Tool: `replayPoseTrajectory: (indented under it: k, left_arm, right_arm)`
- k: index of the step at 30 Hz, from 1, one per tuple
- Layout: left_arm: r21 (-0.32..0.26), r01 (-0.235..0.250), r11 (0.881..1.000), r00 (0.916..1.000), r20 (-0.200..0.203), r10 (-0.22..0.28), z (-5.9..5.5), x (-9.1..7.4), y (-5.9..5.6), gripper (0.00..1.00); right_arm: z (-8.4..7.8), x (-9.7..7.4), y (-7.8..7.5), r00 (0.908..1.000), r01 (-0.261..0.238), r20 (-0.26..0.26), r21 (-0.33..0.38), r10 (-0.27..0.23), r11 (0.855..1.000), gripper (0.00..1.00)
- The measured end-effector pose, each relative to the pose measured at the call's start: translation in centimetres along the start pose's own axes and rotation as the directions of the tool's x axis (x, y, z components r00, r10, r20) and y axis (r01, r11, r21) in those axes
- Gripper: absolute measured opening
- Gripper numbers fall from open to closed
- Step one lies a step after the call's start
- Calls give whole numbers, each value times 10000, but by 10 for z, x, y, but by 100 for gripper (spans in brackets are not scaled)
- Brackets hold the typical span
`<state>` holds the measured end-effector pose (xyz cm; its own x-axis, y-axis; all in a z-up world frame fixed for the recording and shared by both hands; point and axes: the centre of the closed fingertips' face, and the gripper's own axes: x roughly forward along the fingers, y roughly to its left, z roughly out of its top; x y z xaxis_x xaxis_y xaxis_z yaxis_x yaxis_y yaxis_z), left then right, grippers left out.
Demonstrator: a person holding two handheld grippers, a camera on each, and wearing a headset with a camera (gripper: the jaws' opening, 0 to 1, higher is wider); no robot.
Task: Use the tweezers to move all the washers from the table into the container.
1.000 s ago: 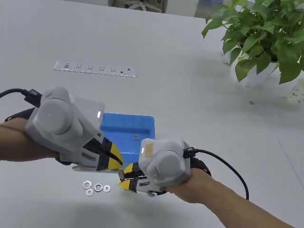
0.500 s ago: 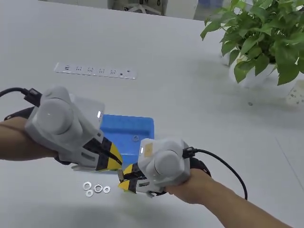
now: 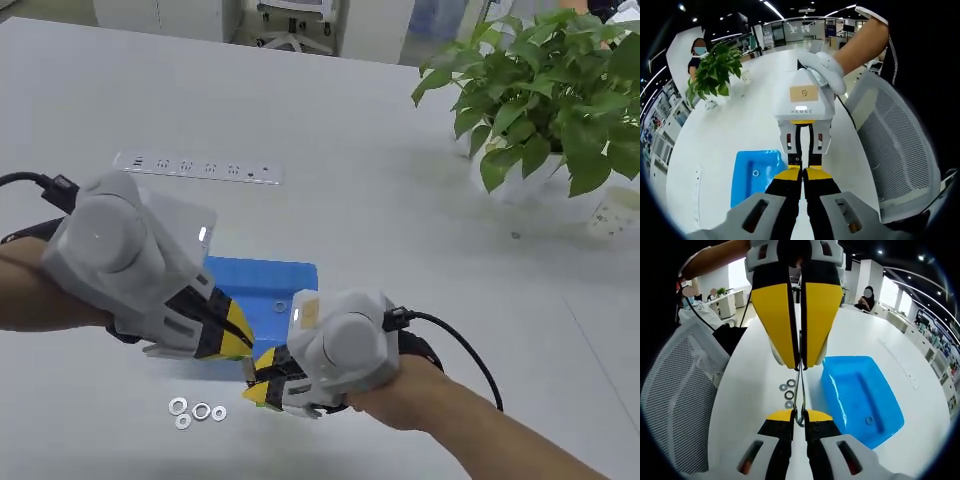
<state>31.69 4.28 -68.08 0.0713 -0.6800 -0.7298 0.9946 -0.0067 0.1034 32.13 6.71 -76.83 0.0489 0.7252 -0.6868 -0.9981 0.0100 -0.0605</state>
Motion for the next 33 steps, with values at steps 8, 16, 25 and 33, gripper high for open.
replayPoseTrajectory:
  k: [8, 16, 25, 33]
  left_arm:
    - [179, 23, 9998, 10000, 12, -23, 9, -9, 3, 6]
    - [358, -54, 9993, 10000, 27, 53, 18, -16, 11, 6]
    - [557, -226, 9982, 9997, 81, 222, 28, -21, 26, 6]
    - [564, -461, 9973, 9988, 165, 452, 32, -23, 42, 6]
  right_arm:
    - [9, -9, -4, 9998, 159, 71, 14, -160, 9999, 10]
    - [18, -17, -13, 9994, 327, 106, -154, -325, 9993, 10]
    - [25, -25, -32, 9981, 595, 166, -402, -589, 9974, 9]
    - [28, -30, -49, 9971, 738, 214, -446, -729, 9963, 9]
